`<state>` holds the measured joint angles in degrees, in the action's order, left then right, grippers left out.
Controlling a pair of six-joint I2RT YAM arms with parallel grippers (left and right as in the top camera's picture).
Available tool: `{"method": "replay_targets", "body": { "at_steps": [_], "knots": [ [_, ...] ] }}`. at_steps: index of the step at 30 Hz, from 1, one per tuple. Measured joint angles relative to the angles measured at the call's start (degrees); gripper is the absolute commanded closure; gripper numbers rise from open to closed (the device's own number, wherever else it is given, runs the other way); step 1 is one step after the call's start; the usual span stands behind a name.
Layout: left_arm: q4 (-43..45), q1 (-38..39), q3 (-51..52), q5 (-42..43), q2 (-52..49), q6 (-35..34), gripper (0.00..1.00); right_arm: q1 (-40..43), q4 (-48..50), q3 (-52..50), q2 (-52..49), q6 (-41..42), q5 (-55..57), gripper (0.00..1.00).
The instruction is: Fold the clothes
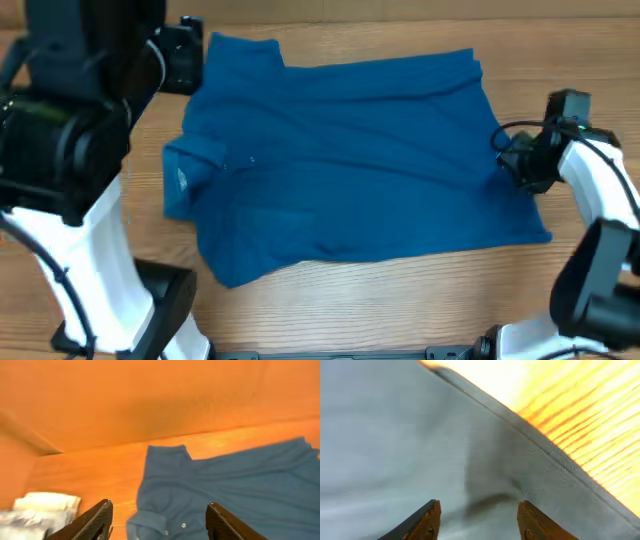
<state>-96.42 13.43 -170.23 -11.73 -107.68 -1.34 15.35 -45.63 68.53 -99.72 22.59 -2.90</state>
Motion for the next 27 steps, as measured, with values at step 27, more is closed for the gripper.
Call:
{"method": "replay_targets", "body": {
  "at_steps": [27],
  "knots": [
    [23.2,-11.7,103.1,21.2,16.2,-8.0,0.38,-10.6,-14.1,0.6,4.4,-8.9,-11.3,0.32]
  ]
}}
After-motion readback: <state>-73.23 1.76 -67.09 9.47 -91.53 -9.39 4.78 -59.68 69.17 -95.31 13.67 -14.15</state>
